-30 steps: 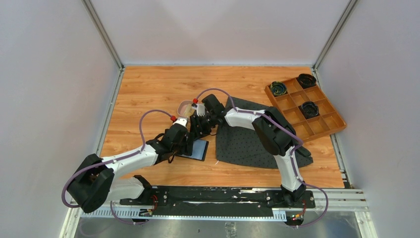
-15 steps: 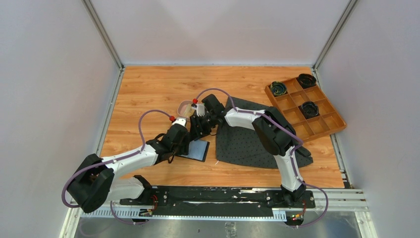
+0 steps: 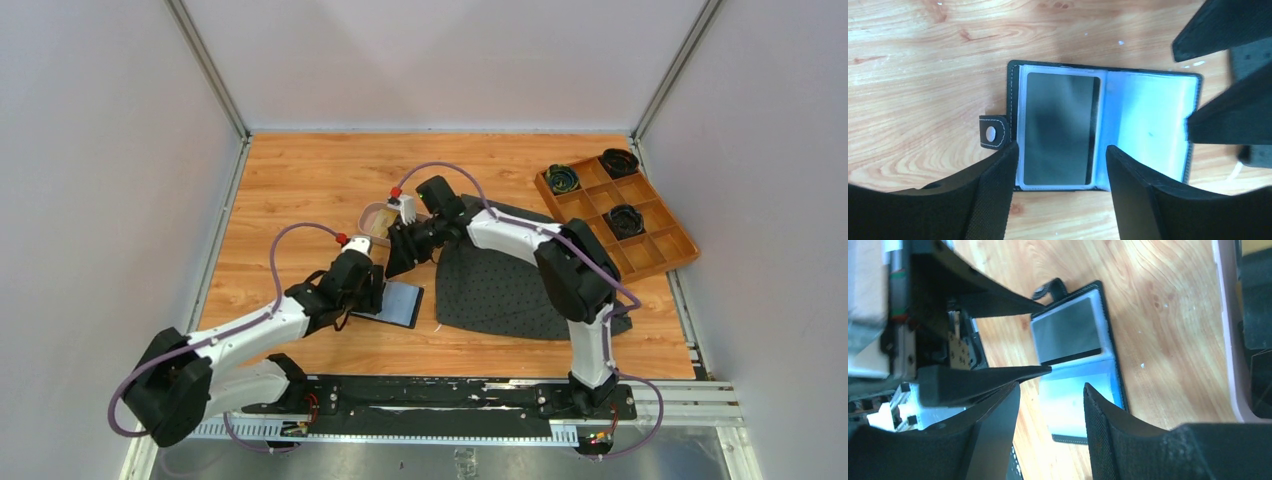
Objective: Put the credit cards into the card holder
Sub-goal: Insert the credit card into the card holder.
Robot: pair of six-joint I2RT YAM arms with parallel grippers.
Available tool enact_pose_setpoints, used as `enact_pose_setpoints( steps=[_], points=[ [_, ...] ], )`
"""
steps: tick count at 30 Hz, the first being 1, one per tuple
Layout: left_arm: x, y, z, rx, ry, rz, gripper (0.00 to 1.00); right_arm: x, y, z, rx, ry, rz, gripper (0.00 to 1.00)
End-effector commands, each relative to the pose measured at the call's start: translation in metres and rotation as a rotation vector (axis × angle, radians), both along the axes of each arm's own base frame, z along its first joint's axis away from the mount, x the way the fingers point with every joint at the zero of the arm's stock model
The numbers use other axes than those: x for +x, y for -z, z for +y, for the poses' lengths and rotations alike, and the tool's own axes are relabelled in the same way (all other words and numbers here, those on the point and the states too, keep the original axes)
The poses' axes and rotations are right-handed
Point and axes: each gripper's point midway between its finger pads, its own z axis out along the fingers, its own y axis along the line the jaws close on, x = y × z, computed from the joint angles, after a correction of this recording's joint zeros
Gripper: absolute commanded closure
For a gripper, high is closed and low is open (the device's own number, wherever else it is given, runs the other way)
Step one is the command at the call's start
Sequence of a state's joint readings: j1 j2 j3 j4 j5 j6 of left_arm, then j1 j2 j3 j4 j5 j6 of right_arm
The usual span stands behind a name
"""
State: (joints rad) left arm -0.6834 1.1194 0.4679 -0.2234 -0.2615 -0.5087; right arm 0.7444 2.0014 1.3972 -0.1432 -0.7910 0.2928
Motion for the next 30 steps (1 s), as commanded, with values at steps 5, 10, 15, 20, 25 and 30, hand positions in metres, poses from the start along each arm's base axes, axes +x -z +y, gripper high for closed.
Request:
enact_pose_setpoints(
  steps=[5, 10, 15, 20, 25, 30],
  points=[
    [-0.002, -0.055, -0.003, -0.100, 0.029, -0.121, 0.19, -0.024, -0.066, -0.040, 0.196, -0.281, -0.270, 0.46],
    [-0.006, -0.092, -0.006, -0.194, 0.063, -0.195, 0.01, -0.037, -0.090, -0.068, 0.240, -0.389, -0.431, 0.47],
    [-0.011, -0.144, -0.014, -0.285, 0.115, -0.243, 0.00, -0.034, -0.108, -0.090, 0.202, -0.391, -0.548, 0.47],
    [-0.017, -0.214, -0.039, -0.431, 0.221, -0.262, 0.00, -0.019, -0.121, -0.123, 0.124, -0.341, -0.670, 0.35],
    [-0.021, -0.295, -0.067, -0.621, 0.275, -0.258, 0.00, -0.009, -0.122, -0.160, 0.103, -0.237, -0.687, 0.29],
    [-0.010, -0.359, -0.056, -0.736, 0.093, -0.290, 0.00, -0.002, -0.115, -0.190, 0.095, -0.133, -0.696, 0.26]
  ],
)
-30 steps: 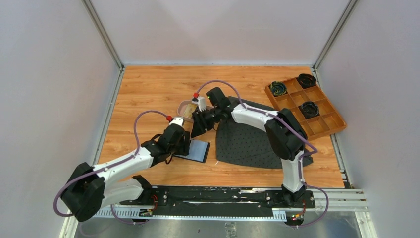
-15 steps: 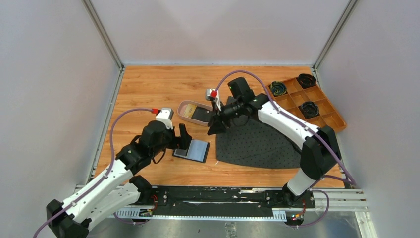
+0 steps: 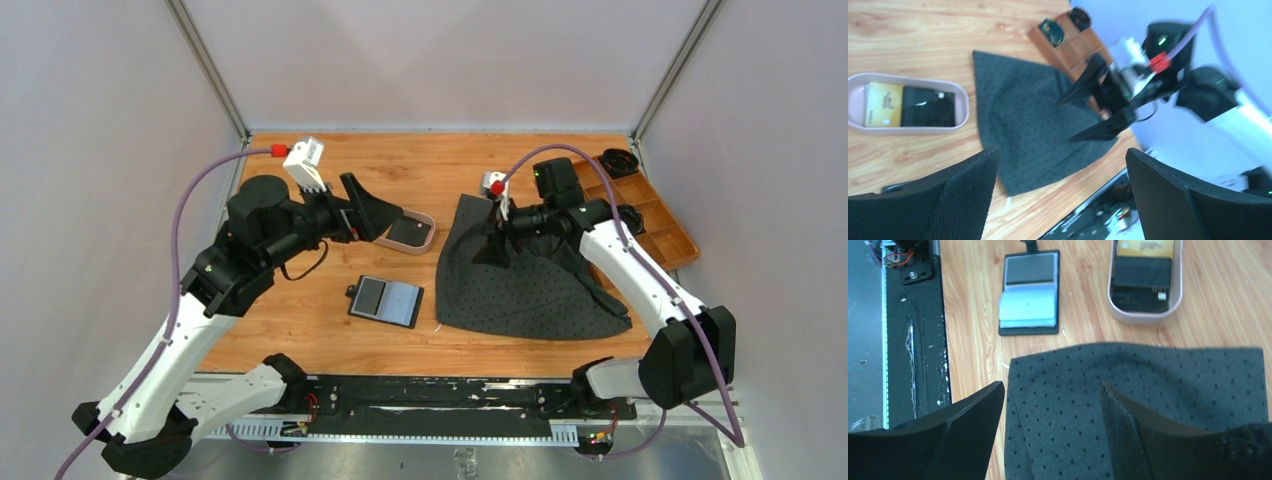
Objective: Put the credit cards into the card holder
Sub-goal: Insert the credit card into the card holder.
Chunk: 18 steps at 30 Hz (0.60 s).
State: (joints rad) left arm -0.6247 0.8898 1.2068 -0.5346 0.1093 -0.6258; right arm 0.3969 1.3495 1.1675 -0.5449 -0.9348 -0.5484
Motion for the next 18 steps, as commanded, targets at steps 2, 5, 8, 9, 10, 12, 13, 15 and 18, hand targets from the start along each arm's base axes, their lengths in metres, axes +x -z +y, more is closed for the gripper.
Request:
enact_pose_setpoints(
  steps=[2, 5, 8, 9, 10, 12, 13, 15, 18],
  points=[
    [-0.004, -0.054, 0.012, -0.167, -0.113, 0.073, 0.00, 0.005, 0.009, -0.028, 0.011, 0.073, -0.009, 0.26],
    [-0.009, -0.094, 0.016, -0.235, -0.120, 0.035, 0.00, 0.011, 0.005, -0.038, 0.036, 0.107, -0.007, 0.25],
    [-0.011, -0.112, 0.023, -0.265, -0.148, 0.038, 0.00, 0.017, 0.003, -0.048, 0.057, 0.137, 0.003, 0.25],
    [-0.012, -0.115, 0.023, -0.272, -0.149, 0.035, 0.00, 0.018, 0.003, -0.051, 0.064, 0.145, 0.007, 0.25],
    [-0.011, -0.117, 0.026, -0.278, -0.166, 0.031, 0.00, 0.020, 0.003, -0.054, 0.070, 0.151, 0.009, 0.25],
    [-0.012, -0.121, 0.029, -0.291, -0.176, 0.027, 0.00, 0.022, 0.004, -0.059, 0.080, 0.164, 0.013, 0.25],
    [-0.013, -0.122, 0.029, -0.299, -0.176, 0.028, 0.00, 0.023, 0.004, -0.061, 0.084, 0.171, 0.016, 0.24],
    [-0.014, -0.126, 0.031, -0.308, -0.176, 0.021, 0.00, 0.026, 0.005, -0.064, 0.088, 0.184, 0.019, 0.24],
    [-0.014, -0.131, 0.031, -0.309, -0.176, 0.011, 0.00, 0.029, 0.008, -0.068, 0.090, 0.200, 0.025, 0.23]
  ],
)
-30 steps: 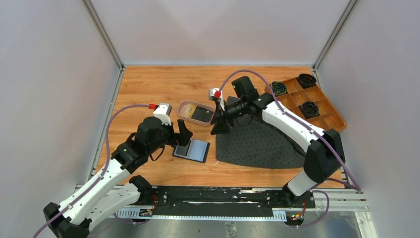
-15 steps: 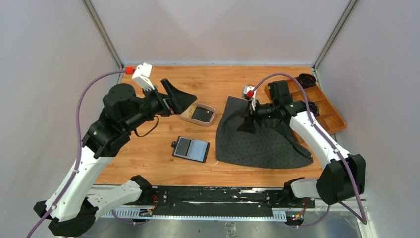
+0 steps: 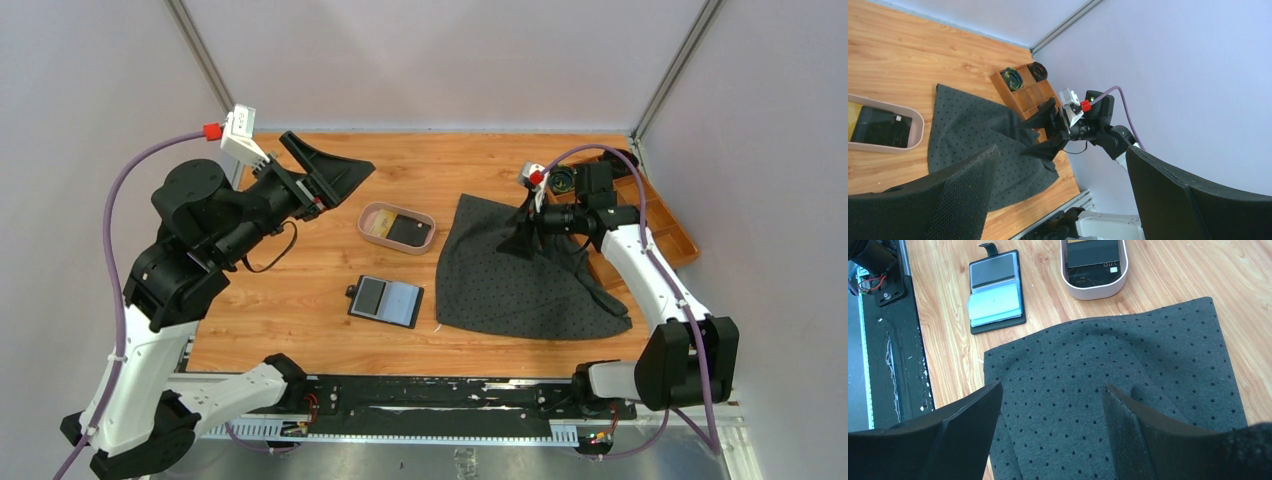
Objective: Put the credit cards into the card holder
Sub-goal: Pick up the credit card from the storage box.
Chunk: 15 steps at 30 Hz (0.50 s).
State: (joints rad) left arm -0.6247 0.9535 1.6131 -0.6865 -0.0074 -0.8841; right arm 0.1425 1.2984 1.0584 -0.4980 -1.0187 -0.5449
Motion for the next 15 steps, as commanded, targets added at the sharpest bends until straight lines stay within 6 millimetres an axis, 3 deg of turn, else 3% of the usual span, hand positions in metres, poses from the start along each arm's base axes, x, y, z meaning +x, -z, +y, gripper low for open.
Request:
enact_pose_setpoints(
  steps=[1, 10, 15],
  points=[
    [0.001, -0.005, 0.004, -0.014, -0.025, 0.015, 0.00, 0.000, -0.002, -0.005, 0.031, 0.004, -0.008, 0.23],
    [0.007, -0.018, -0.003, -0.006, -0.009, -0.007, 0.00, 0.001, 0.003, -0.006, 0.026, 0.009, -0.006, 0.23],
    [0.018, -0.002, -0.007, 0.070, -0.013, -0.011, 0.00, 0.000, -0.001, -0.005, 0.032, 0.006, -0.016, 0.22]
  ],
)
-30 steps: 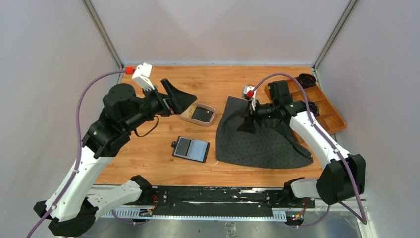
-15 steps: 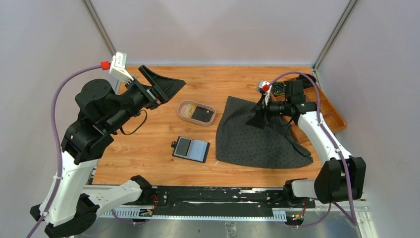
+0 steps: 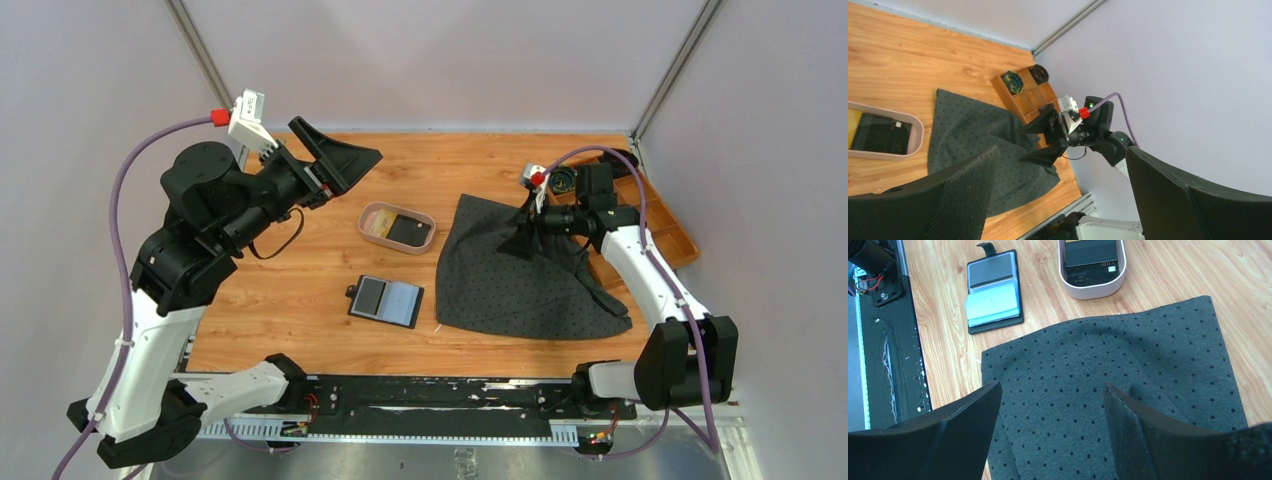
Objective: Put the credit cards into the card holder
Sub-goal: Pick up the credit card from the storage box.
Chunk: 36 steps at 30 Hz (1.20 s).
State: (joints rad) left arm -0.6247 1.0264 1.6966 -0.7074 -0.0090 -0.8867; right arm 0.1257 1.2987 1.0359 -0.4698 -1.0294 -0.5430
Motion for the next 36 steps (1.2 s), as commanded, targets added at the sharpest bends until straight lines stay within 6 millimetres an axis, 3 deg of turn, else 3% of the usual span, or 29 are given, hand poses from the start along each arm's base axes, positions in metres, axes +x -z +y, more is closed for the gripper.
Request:
enact_pose_setpoints(
  steps=[1, 6, 14, 23, 36],
  points=[
    [0.012, 0.016, 0.003, 0.102, -0.029, -0.023, 0.00, -0.003, -0.006, -0.001, 0.026, -0.006, -0.016, 0.22],
    [0.030, 0.058, 0.015, 0.300, -0.088, -0.088, 0.00, -0.008, -0.017, -0.001, 0.042, -0.007, -0.046, 0.22],
    [0.016, 0.067, -0.012, 0.329, 0.092, -0.380, 0.00, -0.014, -0.025, 0.003, 0.087, -0.006, -0.057, 0.23],
    [0.051, 0.128, -0.015, 0.482, 0.097, -0.329, 0.00, -0.022, -0.023, 0.003, 0.087, -0.027, -0.111, 0.23],
    [0.090, 0.188, -0.004, 0.470, 0.105, -0.168, 0.00, -0.023, -0.011, 0.003, 0.084, -0.047, -0.126, 0.23]
  ],
)
